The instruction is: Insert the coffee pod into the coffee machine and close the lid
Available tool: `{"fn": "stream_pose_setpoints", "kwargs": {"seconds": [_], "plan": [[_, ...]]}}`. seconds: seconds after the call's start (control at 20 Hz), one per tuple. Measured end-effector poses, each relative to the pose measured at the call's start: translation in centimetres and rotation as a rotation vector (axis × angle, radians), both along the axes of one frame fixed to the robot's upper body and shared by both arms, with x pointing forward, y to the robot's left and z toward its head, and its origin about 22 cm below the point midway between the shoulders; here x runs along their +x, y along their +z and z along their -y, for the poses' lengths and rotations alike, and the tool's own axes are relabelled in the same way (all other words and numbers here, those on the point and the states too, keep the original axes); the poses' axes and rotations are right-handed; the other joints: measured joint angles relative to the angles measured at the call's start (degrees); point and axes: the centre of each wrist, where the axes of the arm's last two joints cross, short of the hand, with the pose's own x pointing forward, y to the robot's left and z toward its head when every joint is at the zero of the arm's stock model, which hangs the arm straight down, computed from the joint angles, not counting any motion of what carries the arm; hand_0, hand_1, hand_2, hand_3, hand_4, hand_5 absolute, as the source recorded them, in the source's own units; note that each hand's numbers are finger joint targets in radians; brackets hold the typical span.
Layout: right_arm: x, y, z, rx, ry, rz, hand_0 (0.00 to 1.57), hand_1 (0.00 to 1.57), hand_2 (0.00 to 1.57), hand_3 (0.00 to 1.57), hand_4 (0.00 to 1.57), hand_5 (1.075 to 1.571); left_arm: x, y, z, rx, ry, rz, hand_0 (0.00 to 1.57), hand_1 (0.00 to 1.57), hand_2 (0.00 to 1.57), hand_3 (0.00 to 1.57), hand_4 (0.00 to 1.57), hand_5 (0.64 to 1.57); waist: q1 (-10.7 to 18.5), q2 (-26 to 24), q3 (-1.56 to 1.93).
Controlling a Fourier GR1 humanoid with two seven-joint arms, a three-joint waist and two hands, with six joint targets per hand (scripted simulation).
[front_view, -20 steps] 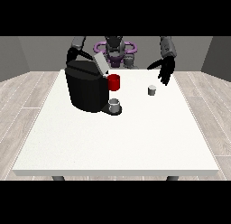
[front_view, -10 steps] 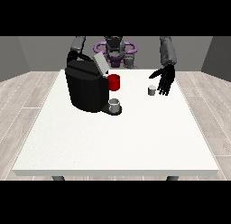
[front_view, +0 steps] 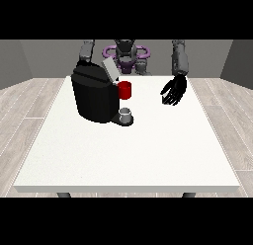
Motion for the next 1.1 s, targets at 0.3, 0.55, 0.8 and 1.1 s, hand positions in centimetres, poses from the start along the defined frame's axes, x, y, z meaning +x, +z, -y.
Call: {"fn": "stream_pose_setpoints", "kwargs": {"seconds": [0.3, 0.55, 0.8, 1.1], "plan": [[0.8, -0.1, -0.7, -0.013, 0.011, -0.013, 0.0, 0.0, 0.0, 0.0, 0.0, 1.571, 0.6, -0.5, 0.5, 0.156, -0.035, -0.03, 0.91, 0.91, 1.04, 0.89, 0.33, 1.571, 0.0, 0.4, 0.01], [1.0, -0.6, -0.6, -0.01, 0.029, -0.02, 0.0, 0.0, 0.0, 0.0, 0.0, 1.571, 1.0, -0.7, -0.1, 0.24, -0.045, -0.089, 0.73, 0.73, 0.96, 0.85, 0.39, 1.571, -0.8, 0.3, 0.1], [0.9, -1.6, -0.4, -0.003, 0.028, -0.049, 0.0, 0.0, 0.0, 0.0, 0.0, 1.571, 1.4, -1.3, -0.1, 0.26, -0.066, -0.127, 1.04, 1.04, 1.12, 1.01, 0.4, 1.571, -0.7, -0.7, 0.08], [0.6, -3.5, 0.7, 0.014, -0.003, -0.1, 0.0, 0.0, 0.0, 0.0, 0.0, 1.571, 2.2, -1.3, 1.6, 0.234, -0.107, -0.109, 1.42, 1.42, 1.4, 1.33, 0.49, 1.571, 0.2, -2.8, 0.05]]}}
